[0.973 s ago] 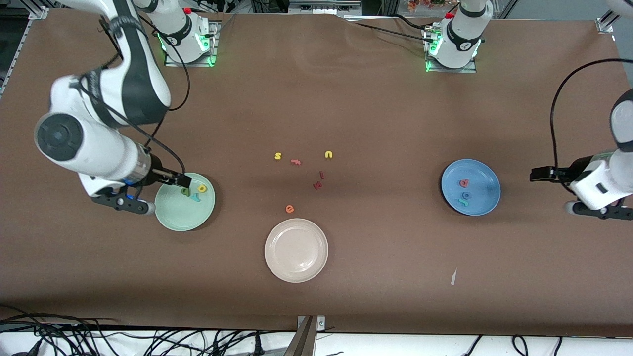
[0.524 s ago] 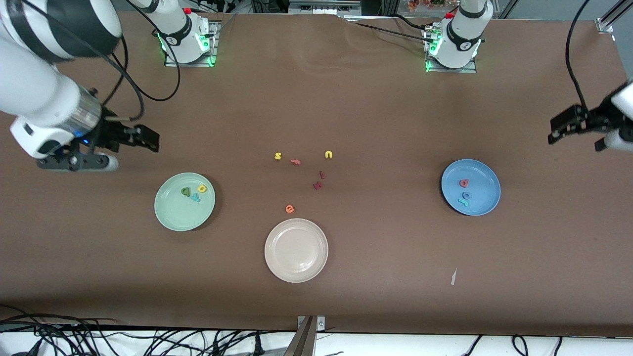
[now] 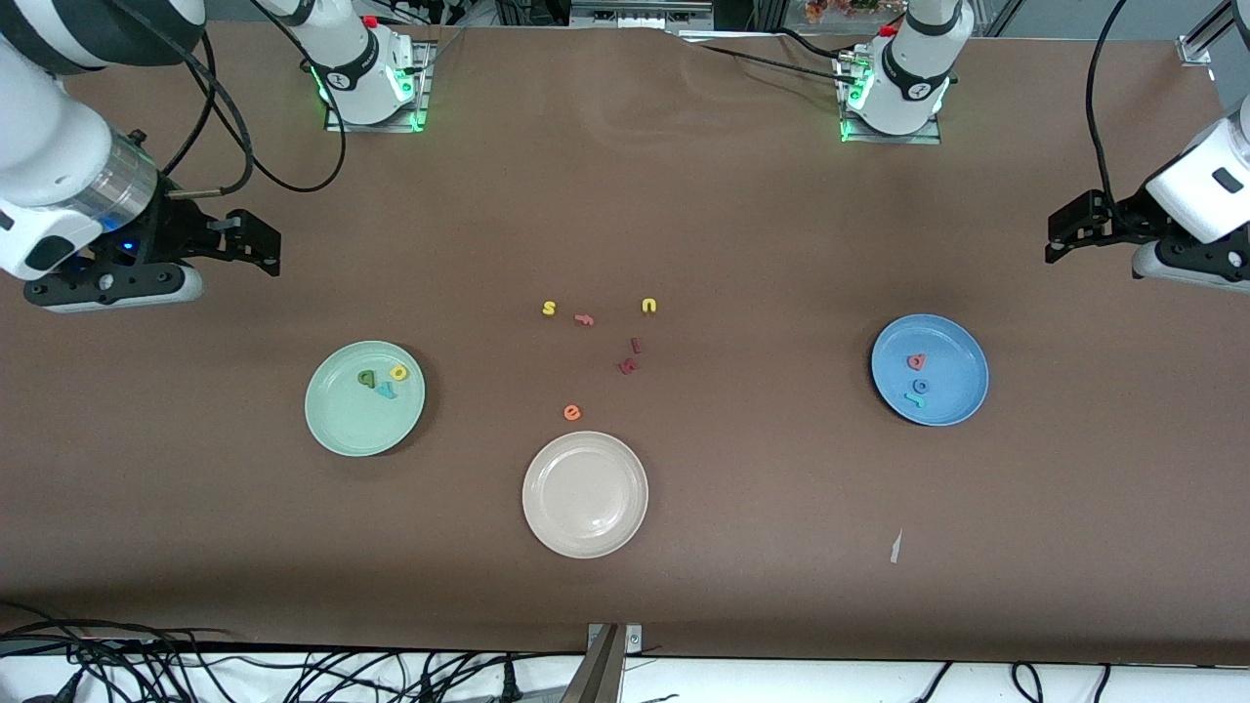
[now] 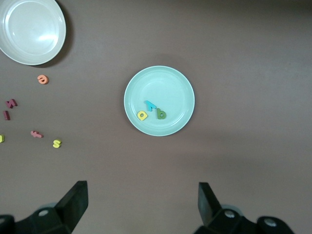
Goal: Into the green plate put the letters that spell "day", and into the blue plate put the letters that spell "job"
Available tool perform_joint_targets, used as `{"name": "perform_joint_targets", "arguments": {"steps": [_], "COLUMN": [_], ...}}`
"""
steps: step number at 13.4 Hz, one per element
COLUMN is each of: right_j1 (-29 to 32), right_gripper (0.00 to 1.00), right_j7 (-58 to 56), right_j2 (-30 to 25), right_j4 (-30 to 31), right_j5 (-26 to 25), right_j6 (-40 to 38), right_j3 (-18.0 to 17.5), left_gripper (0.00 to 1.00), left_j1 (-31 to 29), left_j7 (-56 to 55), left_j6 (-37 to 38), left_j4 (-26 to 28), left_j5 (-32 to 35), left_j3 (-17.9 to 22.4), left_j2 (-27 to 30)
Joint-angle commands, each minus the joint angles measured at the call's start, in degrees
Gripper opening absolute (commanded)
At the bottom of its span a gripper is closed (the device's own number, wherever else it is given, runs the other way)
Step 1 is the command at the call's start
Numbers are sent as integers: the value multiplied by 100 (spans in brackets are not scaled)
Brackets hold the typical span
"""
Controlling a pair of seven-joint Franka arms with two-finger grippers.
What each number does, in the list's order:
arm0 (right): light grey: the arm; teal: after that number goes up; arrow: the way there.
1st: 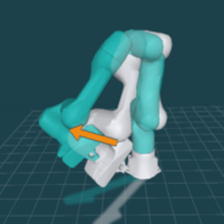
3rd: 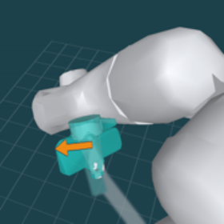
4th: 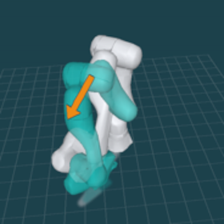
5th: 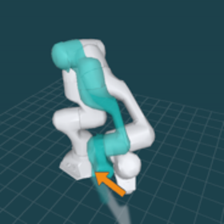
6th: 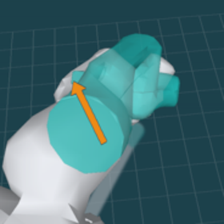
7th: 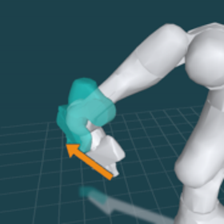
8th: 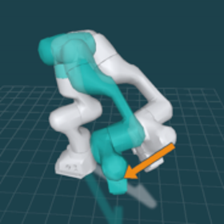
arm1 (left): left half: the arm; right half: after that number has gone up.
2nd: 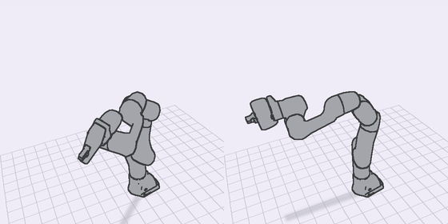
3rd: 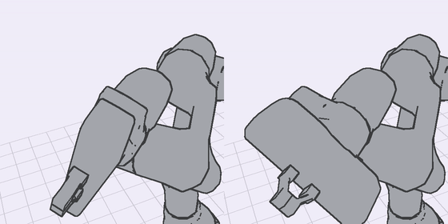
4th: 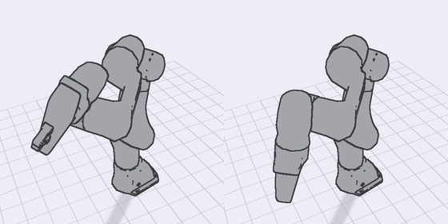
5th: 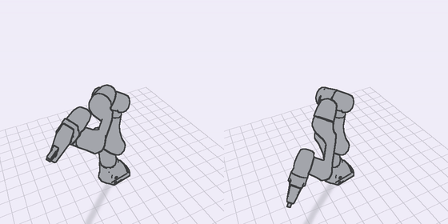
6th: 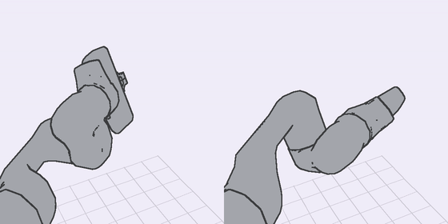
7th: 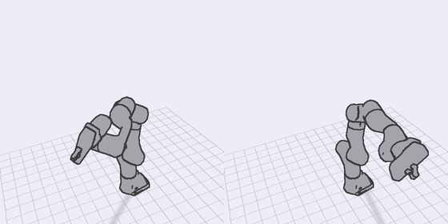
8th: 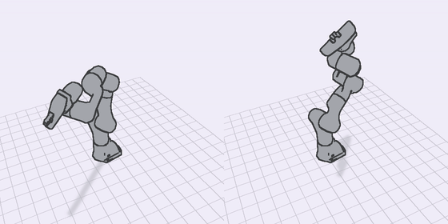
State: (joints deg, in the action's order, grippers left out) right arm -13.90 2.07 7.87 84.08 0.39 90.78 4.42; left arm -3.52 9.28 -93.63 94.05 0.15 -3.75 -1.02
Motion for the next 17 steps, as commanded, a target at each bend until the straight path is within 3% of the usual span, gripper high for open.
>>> {"name": "perform_joint_targets", "arguments": {"steps": [1, 17], "right_j1": [502, 555], "right_gripper": [100, 100], "right_j7": [-119, -146], "right_j2": [-259, -127], "right_j4": [83, -190], "right_j5": [-74, -22], "right_j6": [-86, -7], "right_j3": [-433, -380], "left_gripper": [100, 100], "left_j1": [-61, -61], "left_j7": [100, 170], "left_j6": [-50, -59], "left_j4": [17, 52], "left_j5": [-129, -77], "left_j3": [41, 6], "left_j2": [49, 41]}}
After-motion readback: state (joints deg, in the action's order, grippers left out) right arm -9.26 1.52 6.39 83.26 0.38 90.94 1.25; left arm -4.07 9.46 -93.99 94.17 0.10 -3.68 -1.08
